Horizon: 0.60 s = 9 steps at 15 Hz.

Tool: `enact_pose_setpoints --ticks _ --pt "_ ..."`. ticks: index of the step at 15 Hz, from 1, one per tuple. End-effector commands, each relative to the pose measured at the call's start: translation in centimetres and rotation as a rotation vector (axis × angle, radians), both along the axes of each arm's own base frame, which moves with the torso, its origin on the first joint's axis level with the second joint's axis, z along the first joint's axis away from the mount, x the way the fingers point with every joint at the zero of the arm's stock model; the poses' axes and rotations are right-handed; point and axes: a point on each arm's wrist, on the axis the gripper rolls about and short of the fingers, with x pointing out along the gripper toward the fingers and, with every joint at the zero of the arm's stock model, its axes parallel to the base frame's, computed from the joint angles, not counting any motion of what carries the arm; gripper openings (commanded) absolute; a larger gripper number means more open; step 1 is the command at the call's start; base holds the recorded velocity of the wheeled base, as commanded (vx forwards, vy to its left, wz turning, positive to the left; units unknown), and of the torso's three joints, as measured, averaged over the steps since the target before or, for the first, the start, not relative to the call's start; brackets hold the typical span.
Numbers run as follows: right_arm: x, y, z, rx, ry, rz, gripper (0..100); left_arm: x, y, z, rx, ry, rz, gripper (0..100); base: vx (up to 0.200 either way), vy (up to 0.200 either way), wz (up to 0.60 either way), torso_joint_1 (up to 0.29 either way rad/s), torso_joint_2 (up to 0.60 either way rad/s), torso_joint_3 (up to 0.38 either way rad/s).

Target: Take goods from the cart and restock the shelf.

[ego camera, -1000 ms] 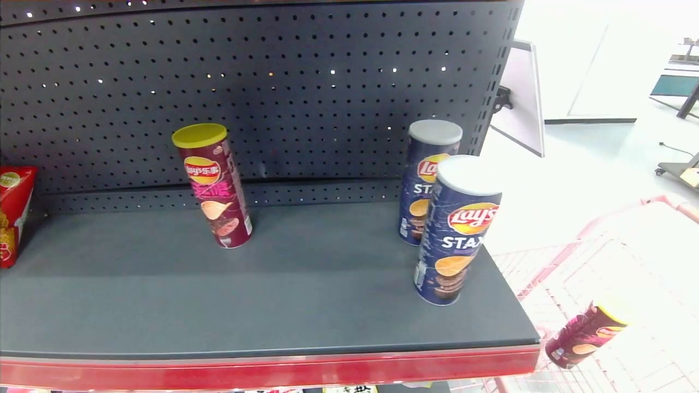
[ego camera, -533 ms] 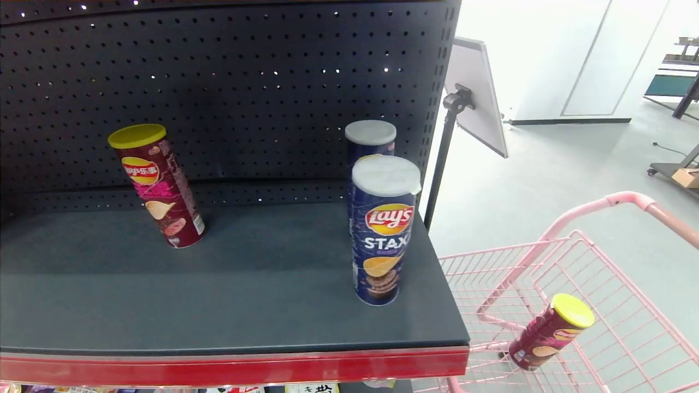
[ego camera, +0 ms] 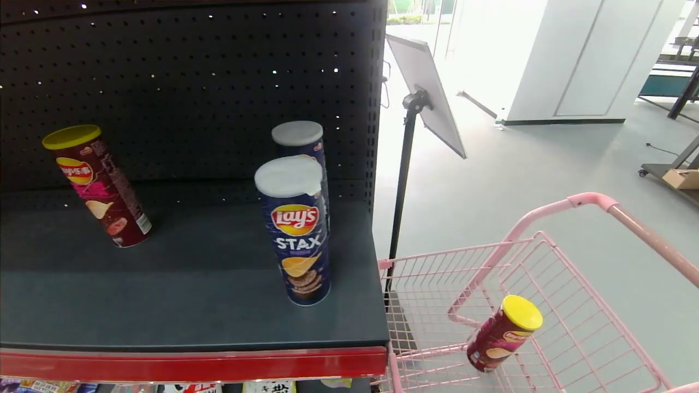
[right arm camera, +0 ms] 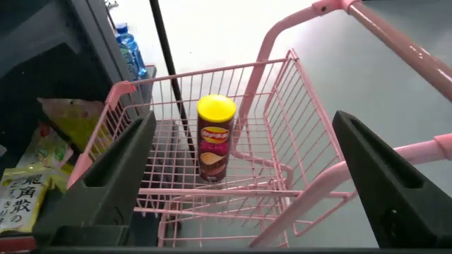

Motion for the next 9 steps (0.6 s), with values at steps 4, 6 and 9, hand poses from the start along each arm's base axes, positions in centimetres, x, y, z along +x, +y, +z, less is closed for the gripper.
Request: enact_pose_setpoints --ticks 4,6,9 --pt "0.01 0.0 0.0 0.0 0.002 -0.001 100 0.01 0.0 0.0 -0.002 0.001 0.0 100 0.0 -0.15 0.0 0.001 0.0 0.003" --pt "0.01 0.0 0.0 0.0 0.002 -0.001 100 0.01 0.0 0.0 -0.004 0.002 -0.002 100 0.0 0.0 0.0 0.0 0.0 0.0" --pt "0.01 0.0 0.0 0.0 0.002 0.001 100 0.0 0.0 0.04 -0.011 0.0 -0.002 100 0.0 0.0 0.0 0.0 0.0 0.0"
